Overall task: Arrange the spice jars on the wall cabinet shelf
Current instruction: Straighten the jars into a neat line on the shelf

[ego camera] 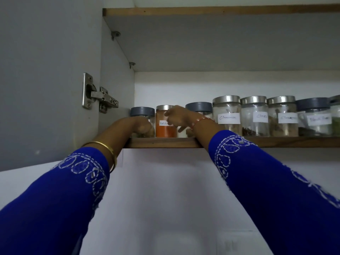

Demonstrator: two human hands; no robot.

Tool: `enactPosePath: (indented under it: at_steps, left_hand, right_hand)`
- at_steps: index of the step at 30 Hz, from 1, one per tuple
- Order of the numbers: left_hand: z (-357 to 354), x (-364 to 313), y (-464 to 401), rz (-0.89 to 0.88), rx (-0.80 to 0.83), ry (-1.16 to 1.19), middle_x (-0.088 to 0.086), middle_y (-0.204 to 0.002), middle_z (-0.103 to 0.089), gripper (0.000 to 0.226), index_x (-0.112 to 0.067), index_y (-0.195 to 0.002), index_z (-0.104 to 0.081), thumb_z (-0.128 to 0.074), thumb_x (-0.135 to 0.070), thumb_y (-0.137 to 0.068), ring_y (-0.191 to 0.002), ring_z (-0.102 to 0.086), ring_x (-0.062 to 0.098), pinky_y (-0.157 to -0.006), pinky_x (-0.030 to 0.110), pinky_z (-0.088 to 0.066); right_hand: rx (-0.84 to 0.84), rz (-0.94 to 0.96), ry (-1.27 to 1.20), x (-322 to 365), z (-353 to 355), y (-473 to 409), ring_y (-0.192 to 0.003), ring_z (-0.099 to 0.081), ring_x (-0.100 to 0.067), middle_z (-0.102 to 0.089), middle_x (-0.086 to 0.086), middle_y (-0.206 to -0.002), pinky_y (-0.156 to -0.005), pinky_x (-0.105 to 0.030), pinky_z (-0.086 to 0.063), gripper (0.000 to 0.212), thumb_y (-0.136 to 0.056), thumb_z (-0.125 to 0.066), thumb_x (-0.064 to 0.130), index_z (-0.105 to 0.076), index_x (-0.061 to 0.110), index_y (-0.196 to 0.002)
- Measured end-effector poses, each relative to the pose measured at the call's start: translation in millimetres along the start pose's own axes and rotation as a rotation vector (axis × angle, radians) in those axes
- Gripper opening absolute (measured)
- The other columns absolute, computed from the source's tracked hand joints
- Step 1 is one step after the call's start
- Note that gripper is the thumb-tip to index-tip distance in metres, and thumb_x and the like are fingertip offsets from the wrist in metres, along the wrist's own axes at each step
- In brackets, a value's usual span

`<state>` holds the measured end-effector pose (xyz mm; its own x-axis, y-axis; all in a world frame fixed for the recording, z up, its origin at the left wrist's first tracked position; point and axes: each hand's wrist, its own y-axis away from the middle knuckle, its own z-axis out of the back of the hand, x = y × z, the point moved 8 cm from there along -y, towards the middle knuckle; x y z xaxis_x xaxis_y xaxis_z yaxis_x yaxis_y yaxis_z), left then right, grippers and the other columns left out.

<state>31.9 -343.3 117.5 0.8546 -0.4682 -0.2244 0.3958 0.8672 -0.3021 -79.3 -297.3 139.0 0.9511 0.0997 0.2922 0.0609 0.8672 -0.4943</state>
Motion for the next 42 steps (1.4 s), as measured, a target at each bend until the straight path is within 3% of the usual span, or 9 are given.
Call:
enactPosePath:
  at_steps: [2, 4, 10, 13, 16, 23, 32, 37, 42]
  left_hand:
    - [9.4, -9.7, 5.9, -0.057, -0.107, 0.028, 0.021, -0.121, -0.053, 0.028, 0.004, -0.115, -0.054, -0.041, -0.011, -0.095, -0.105, -0.05, 0.024, -0.082, 0.028, -0.042]
    - [14.9, -21.2, 14.3, -0.118, -0.189, 0.109, 0.019, -0.135, -0.049, 0.036, 0.002, -0.128, -0.049, -0.039, -0.012, -0.096, -0.12, -0.048, 0.028, -0.095, 0.03, -0.04]
    - [10.3, -64.1, 30.2, -0.23, -0.241, 0.265, 0.013, -0.145, -0.041, 0.04, -0.011, -0.136, -0.043, -0.036, -0.017, -0.097, -0.13, -0.041, 0.027, -0.103, 0.031, -0.035]
    - [6.6, -95.4, 37.8, -0.29, -0.283, 0.23, 0.009, -0.146, -0.04, 0.042, -0.014, -0.137, -0.043, -0.041, -0.022, -0.095, -0.132, -0.039, 0.025, -0.104, 0.031, -0.032]
    - [3.6, -127.1, 47.3, -0.351, -0.329, 0.24, 0.009, -0.144, -0.043, 0.042, -0.013, -0.136, -0.043, -0.043, -0.021, -0.095, -0.132, -0.039, 0.024, -0.103, 0.029, -0.032]
    - [-16.1, -151.6, 44.9, -0.343, -0.212, 0.196, 0.008, -0.144, -0.042, 0.045, -0.012, -0.135, -0.045, -0.048, -0.016, -0.09, -0.13, -0.042, 0.022, -0.092, 0.022, -0.032]
    - [-26.5, -151.2, 45.8, -0.261, -0.064, 0.042, 0.009, -0.153, -0.027, 0.048, -0.009, -0.143, -0.03, -0.037, -0.013, -0.096, -0.14, -0.027, 0.023, -0.11, 0.028, -0.023]
    - [-27.9, -151.2, 45.3, -0.234, -0.055, 0.002, 0.011, -0.151, -0.031, 0.045, -0.006, -0.141, -0.035, -0.035, -0.014, -0.096, -0.137, -0.031, 0.024, -0.108, 0.028, -0.026]
    - [-29.9, -151.5, 42.9, -0.232, -0.039, -0.023, 0.011, -0.152, -0.029, 0.045, -0.006, -0.141, -0.034, -0.035, -0.015, -0.097, -0.139, -0.029, 0.024, -0.109, 0.028, -0.024]
  right_hand:
    - [-0.133, 0.097, -0.2, 14.9, 17.8, 9.3, -0.108, -0.059, -0.031, -0.059, -0.02, -0.125, -0.082, -0.031, -0.052, 0.033, -0.094, -0.046, 0.007, -0.056, -0.003, -0.124]
    - [-0.275, 0.135, -0.255, 11.4, 37.8, 21.3, -0.091, -0.057, -0.023, -0.061, -0.018, -0.123, -0.065, -0.019, -0.045, 0.03, -0.091, -0.048, 0.003, -0.062, -0.001, -0.117]
    - [-0.68, 0.127, -0.271, -38.1, 93.7, 67.7, -0.064, -0.058, -0.014, -0.064, -0.011, -0.08, -0.07, -0.022, -0.053, 0.026, -0.089, -0.051, 0.002, -0.062, 0.006, -0.112]
    - [-0.817, 0.084, -0.192, -71.6, 114.7, 94.6, -0.071, -0.06, -0.022, -0.063, -0.014, -0.079, -0.072, -0.037, -0.055, 0.026, -0.088, -0.056, 0.003, -0.057, 0.007, -0.114]
    - [-0.879, 0.003, -0.18, -101.1, 127.8, 111.7, -0.081, -0.062, -0.027, -0.064, -0.017, -0.087, -0.073, -0.036, -0.052, 0.02, -0.085, -0.057, 0.001, -0.057, 0.004, -0.105]
    - [-0.714, -0.046, 0.013, -119.9, 121.1, 104.0, -0.087, -0.061, -0.022, -0.069, -0.014, -0.094, -0.071, -0.024, -0.043, 0.012, -0.084, -0.057, 0.002, -0.068, 0.002, -0.089]
    - [-0.336, 0.077, 0.228, -101.6, 86.7, 84.3, -0.114, -0.059, -0.025, -0.063, -0.012, -0.124, -0.094, -0.03, -0.046, 0.041, -0.085, -0.063, 0.009, -0.062, 0.02, -0.124]
    - [-0.332, 0.05, 0.226, -105.6, 86.9, 81.0, -0.123, -0.053, -0.026, -0.056, -0.012, -0.135, -0.099, -0.029, -0.042, 0.037, -0.088, -0.057, 0.004, -0.064, 0.018, -0.122]
    - [-0.315, -0.014, 0.295, -115.7, 84.4, 75.7, -0.115, -0.057, -0.029, -0.062, -0.015, -0.125, -0.098, -0.034, -0.048, 0.032, -0.087, -0.055, 0.002, -0.067, 0.007, -0.117]
